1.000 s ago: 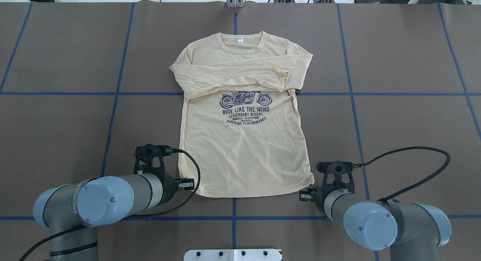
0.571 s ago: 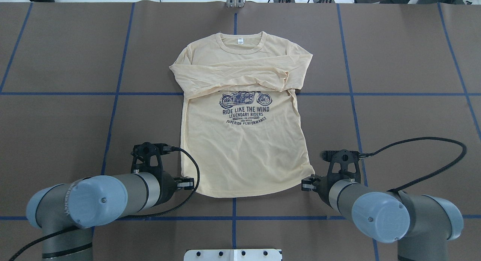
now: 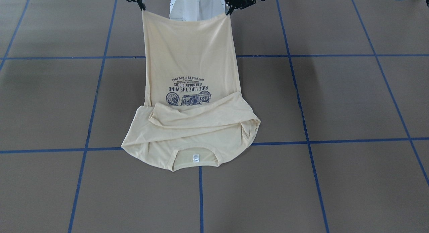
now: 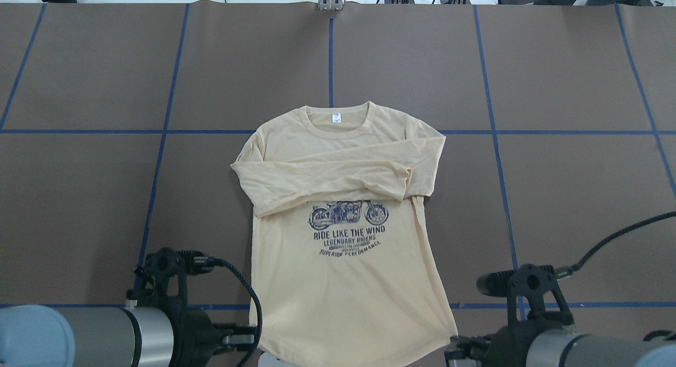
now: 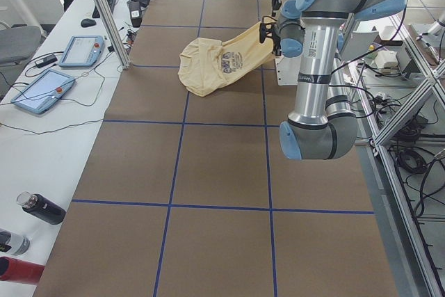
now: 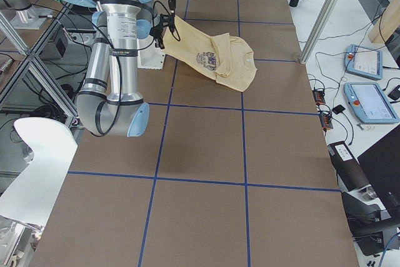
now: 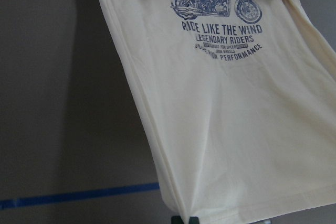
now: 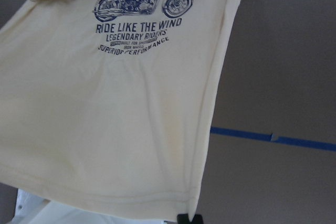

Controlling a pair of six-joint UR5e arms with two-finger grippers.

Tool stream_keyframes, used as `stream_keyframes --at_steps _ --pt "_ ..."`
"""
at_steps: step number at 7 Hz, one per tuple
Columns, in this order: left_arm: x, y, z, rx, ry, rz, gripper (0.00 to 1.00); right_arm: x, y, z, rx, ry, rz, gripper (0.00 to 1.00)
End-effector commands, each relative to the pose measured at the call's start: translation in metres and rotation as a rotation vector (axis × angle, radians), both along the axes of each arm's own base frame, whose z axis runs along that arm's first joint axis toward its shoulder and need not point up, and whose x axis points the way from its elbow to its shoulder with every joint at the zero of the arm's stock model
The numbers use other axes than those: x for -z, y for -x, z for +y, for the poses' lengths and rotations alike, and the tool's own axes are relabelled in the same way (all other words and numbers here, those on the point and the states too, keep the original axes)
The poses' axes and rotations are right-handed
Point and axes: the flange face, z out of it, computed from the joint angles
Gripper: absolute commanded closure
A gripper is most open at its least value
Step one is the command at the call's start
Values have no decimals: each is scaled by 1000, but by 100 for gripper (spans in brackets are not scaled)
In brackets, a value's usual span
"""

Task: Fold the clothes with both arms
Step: 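Lift the hem with both grippers and fold it toward the collar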

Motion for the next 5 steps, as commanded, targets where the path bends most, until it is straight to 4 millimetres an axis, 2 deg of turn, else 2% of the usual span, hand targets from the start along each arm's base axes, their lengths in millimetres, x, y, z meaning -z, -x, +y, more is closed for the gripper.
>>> stream_keyframes --at_steps 1,2,3,4,5 --pt "3 1 9 -10 32 -3 100 9 -17 -3 -11 -3 -1 100" --pt "-16 -7 -32 85 31 -75 100 3 8 -35 -108 -7 31 100" --pt "-34 -21 -68 168 33 -130 100 3 48 -80 -213 -3 66 100" --pt "-36 -21 -120 283 -3 -158 100 0 68 -127 -307 -2 105 100" --pt "-40 -17 -155 380 -38 -186 100 -4 59 -167 -387 0 124 100"
